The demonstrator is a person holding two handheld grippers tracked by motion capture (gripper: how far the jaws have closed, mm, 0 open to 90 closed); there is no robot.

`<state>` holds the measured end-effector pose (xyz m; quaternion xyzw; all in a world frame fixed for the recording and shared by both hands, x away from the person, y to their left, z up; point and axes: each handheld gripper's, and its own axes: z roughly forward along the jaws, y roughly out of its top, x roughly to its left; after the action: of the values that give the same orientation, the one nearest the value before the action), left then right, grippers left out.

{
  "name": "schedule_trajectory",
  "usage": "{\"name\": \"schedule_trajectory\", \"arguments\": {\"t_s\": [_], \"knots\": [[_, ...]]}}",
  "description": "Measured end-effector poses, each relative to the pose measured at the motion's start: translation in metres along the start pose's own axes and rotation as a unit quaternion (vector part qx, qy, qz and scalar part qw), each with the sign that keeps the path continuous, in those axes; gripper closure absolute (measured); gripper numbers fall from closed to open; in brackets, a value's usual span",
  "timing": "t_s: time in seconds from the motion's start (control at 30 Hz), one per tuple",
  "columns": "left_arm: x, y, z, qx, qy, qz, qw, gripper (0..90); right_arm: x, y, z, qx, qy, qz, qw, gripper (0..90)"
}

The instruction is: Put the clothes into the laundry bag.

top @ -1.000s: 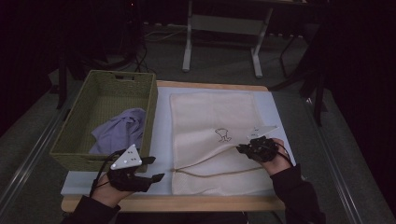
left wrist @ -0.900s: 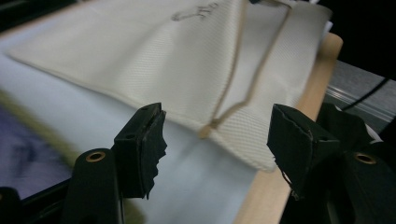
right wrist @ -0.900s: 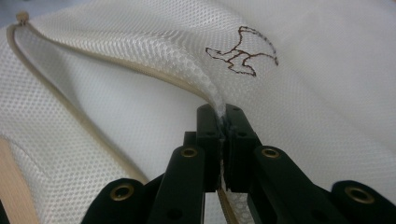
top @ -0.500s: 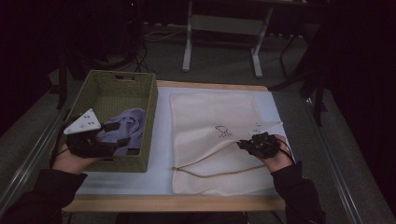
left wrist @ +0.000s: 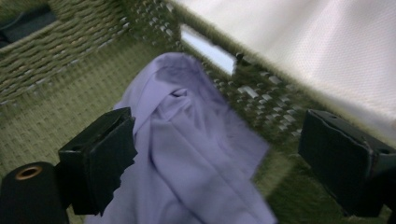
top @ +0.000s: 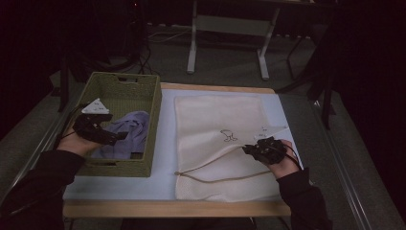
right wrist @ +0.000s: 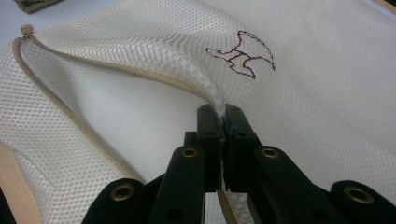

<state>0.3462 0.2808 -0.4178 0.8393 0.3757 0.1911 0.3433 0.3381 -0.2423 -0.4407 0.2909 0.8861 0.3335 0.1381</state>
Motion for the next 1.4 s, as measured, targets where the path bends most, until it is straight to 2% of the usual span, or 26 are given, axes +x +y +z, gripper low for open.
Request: {"name": "schedule_trajectory", "arguments": {"t_s": [0.07, 0.17, 0.23, 0.27, 0.3, 0.33, 0.43, 0.47, 0.53, 0.57, 0.6, 0.63, 0.7, 0.73, 0.83, 0.9, 0.97, 1.03, 1.1, 1.17, 1.23, 1.27, 1.3, 1.33, 1.37, 1.4], "knots": [[0.004, 0.001, 0.006, 0.003, 0.006, 0.003, 1.0, 8.5, 0.001, -0.001, 0.0, -0.001, 0.0, 0.003, 1.0, 86.6], [0.011, 0.003, 0.015, 0.016, 0.004, 0.009, 0.9998, 7.6, 0.001, -0.003, 0.001, -0.001, 0.0, 0.004, 1.0, 86.6], [0.017, 0.003, 0.021, 0.023, -0.006, 0.008, 0.9997, 7.1, 0.002, -0.004, 0.001, -0.001, -0.001, 0.007, 1.0, 86.6], [0.019, 0.003, 0.025, 0.027, 0.001, 0.011, 0.9996, 5.7, 0.002, -0.004, 0.001, 0.001, -0.001, 0.008, 1.0, 86.6], [0.021, 0.003, 0.028, 0.031, -0.002, 0.013, 0.9994, 5.5, 0.002, -0.005, 0.002, 0.001, -0.002, 0.008, 1.0, 86.6], [0.023, 0.002, 0.032, 0.04, 0.004, 0.013, 0.9991, 5.3, 0.002, -0.005, 0.002, 0.001, -0.001, 0.01, 1.0, 86.6], [0.028, 0.001, 0.041, 0.053, -0.004, 0.004, 0.9986, 2.8, 0.002, -0.006, 0.003, 0.003, -0.002, 0.01, 0.9999, 86.6], [0.032, -0.001, 0.05, 0.074, -0.002, -0.002, 0.9972, 2.8, 0.002, -0.006, 0.003, 0.004, -0.001, 0.012, 0.9999, 86.6], [0.034, -0.003, 0.058, 0.086, 0.005, -0.002, 0.9963, 0.9, 0.002, -0.007, 0.004, 0.003, -0.002, 0.016, 0.9999, 86.6], [0.036, -0.004, 0.061, 0.094, -0.005, -0.006, 0.9956, 0.9, 0.002, -0.007, 0.004, 0.003, -0.001, 0.016, 0.9999, 86.6], [0.036, -0.005, 0.066, 0.102, 0.002, -0.005, 0.9947, 0.4, 0.002, -0.008, 0.004, 0.004, -0.002, 0.016, 0.9999, 86.6], [0.036, -0.006, 0.07, 0.111, -0.002, -0.002, 0.9938, 0.3, 0.002, -0.008, 0.004, 0.005, -0.002, 0.018, 0.9998, 86.6], [0.036, -0.008, 0.077, 0.13, 0.007, 0.004, 0.9915, 0.2, 0.001, -0.009, 0.005, 0.006, -0.001, 0.02, 0.9998, 86.6], [0.036, -0.009, 0.08, 0.138, 0.005, 0.008, 0.9904, 0.3, 0.001, -0.01, 0.006, 0.007, 0.0, 0.02, 0.9998, 86.6], [0.037, -0.011, 0.086, 0.153, 0.007, 0.016, 0.988, 0.3, 0.001, -0.01, 0.006, 0.008, 0.0, 0.021, 0.9997, 86.6], [0.038, -0.012, 0.089, 0.16, -0.001, 0.015, 0.9869, 0.3, 0.001, -0.011, 0.006, 0.007, 0.001, 0.021, 0.9997, 86.6], [0.038, -0.014, 0.091, 0.166, 0.007, 0.03, 0.9857, 0.5, 0.0, -0.01, 0.006, 0.008, 0.001, 0.022, 0.9997, 86.6], [0.035, -0.014, 0.093, 0.171, 0.003, 0.043, 0.9844, 1.3, 0.0, -0.01, 0.006, 0.007, 0.002, 0.024, 0.9997, 86.6], [0.033, -0.015, 0.095, 0.179, -0.002, 0.052, 0.9824, 4.0, 0.0, -0.01, 0.006, 0.008, 0.002, 0.026, 0.9996, 86.6], [0.032, -0.017, 0.099, 0.194, -0.004, 0.05, 0.9798, 4.0, -0.001, -0.009, 0.006, 0.007, 0.001, 0.025, 0.9997, 86.6], [0.03, -0.018, 0.103, 0.213, -0.005, 0.051, 0.9758, 4.0, -0.001, -0.009, 0.006, 0.006, 0.001, 0.024, 0.9997, 86.6], [0.029, -0.018, 0.104, 0.215, -0.011, 0.053, 0.975, 6.6, -0.001, -0.009, 0.006, 0.007, 0.001, 0.023, 0.9997, 86.6], [0.027, -0.018, 0.105, 0.217, -0.007, 0.065, 0.974, 8.9, -0.001, -0.008, 0.007, 0.007, 0.001, 0.023, 0.9997, 86.6], [0.026, -0.018, 0.105, 0.217, -0.014, 0.072, 0.9734, 13.4, -0.001, -0.008, 0.007, 0.007, 0.001, 0.022, 0.9997, 86.6], [0.024, -0.019, 0.105, 0.222, -0.019, 0.079, 0.9717, 19.8, 0.0, -0.008, 0.007, 0.007, 0.001, 0.023, 0.9997, 86.6], [0.022, -0.019, 0.106, 0.227, -0.016, 0.092, 0.9694, 24.5, 0.0, -0.008, 0.007, 0.007, 0.001, 0.023, 0.9997, 86.6]]}}
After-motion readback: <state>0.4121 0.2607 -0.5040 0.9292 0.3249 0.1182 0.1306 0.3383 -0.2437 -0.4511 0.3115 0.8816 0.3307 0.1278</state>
